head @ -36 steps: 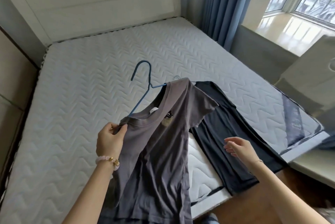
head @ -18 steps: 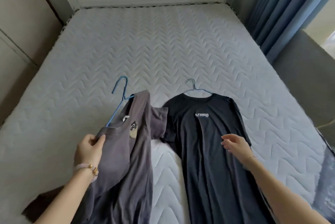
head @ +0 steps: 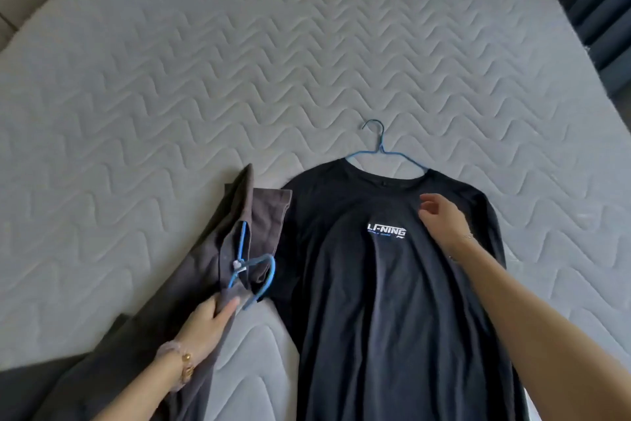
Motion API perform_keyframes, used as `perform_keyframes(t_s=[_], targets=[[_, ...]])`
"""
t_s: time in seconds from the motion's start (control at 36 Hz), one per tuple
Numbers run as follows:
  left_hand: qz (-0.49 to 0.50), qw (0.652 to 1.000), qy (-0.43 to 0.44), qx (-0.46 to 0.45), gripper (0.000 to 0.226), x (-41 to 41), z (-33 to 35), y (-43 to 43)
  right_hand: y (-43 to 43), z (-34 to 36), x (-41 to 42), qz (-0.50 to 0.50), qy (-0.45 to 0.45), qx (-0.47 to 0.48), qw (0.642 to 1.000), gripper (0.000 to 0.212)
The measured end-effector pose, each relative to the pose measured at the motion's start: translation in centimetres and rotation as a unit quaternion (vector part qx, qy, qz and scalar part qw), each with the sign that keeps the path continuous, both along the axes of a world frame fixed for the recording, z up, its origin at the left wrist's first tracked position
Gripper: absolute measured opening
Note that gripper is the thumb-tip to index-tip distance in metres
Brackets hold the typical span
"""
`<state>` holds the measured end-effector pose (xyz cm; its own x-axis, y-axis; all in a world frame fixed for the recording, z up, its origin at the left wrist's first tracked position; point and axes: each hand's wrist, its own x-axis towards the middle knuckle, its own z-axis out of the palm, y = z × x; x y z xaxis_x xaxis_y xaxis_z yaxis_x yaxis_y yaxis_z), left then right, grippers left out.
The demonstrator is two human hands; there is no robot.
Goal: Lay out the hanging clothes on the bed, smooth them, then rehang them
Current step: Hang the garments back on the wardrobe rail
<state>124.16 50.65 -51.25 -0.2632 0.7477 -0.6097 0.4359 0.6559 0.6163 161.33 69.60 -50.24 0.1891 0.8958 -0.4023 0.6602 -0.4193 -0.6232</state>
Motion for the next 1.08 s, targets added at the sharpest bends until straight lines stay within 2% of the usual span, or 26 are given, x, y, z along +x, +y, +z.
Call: perform_keyframes(t_s=[0.11, 0.22, 0.33, 0.42, 0.44, 0.53, 0.58, 0.72, 0.86, 1.0, 1.08], targets=[[-0.017, 0.999, -0.02, -0.039, 0.025, 2.3, -3.0, -0.6, 2.3, -1.7, 0.6, 0.035, -0.043, 0.017, 0.998, 0.051], [-0.006, 0.999, -0.019, -0.03, 0.02, 3.0, -4.5, -0.6, 5.0, -2.5, 1.7, 0.069, -0.09, 0.028, 0.993, 0.059], [-0.01, 1.0, -0.009, -0.028, 0.011, 2.3, -5.9, -0.9, 7.2, -3.4, 3.0, 0.087, -0.118, -0.005, 0.989, 0.063], [-0.011, 1.0, -0.02, -0.02, 0.021, 1.9, -6.5, -1.2, 8.6, -4.7, 4.1, 0.088, -0.157, -0.047, 0.983, 0.067], [-0.013, 1.0, -0.022, -0.016, 0.023, 1.8, -6.7, -1.2, 9.0, -5.2, 4.4, 0.086, -0.169, -0.062, 0.98, 0.067], [-0.013, 0.999, -0.026, -0.017, 0.009, 1.7, -6.9, -1.1, 9.1, -6.0, 4.9, 0.077, -0.199, -0.066, 0.975, 0.057], [-0.018, 0.999, -0.03, -0.017, 0.018, 1.7, -6.8, -0.9, 9.0, -6.2, 5.0, 0.061, -0.213, -0.031, 0.975, 0.045], [-0.028, 0.999, -0.026, -0.021, 0.016, 1.9, -6.3, -0.2, 7.1, -5.9, 4.8, 0.013, -0.142, 0.02, 0.99, 0.031], [-0.042, 0.998, -0.013, -0.041, 0.019, 2.0, -5.7, 0.2, 3.5, -5.4, 4.5, 0.015, -0.07, 0.004, 0.997, 0.028], [-0.028, 0.997, 0.028, -0.062, 0.039, 2.9, -4.9, -0.3, 0.3, -4.1, 4.4, -0.006, -0.059, -0.031, 0.998, 0.028], [-0.003, 0.996, 0.068, -0.056, 0.036, 3.8, -3.2, -1.1, -1.0, -2.1, 4.1, -0.042, -0.028, -0.028, 0.998, 0.025]])
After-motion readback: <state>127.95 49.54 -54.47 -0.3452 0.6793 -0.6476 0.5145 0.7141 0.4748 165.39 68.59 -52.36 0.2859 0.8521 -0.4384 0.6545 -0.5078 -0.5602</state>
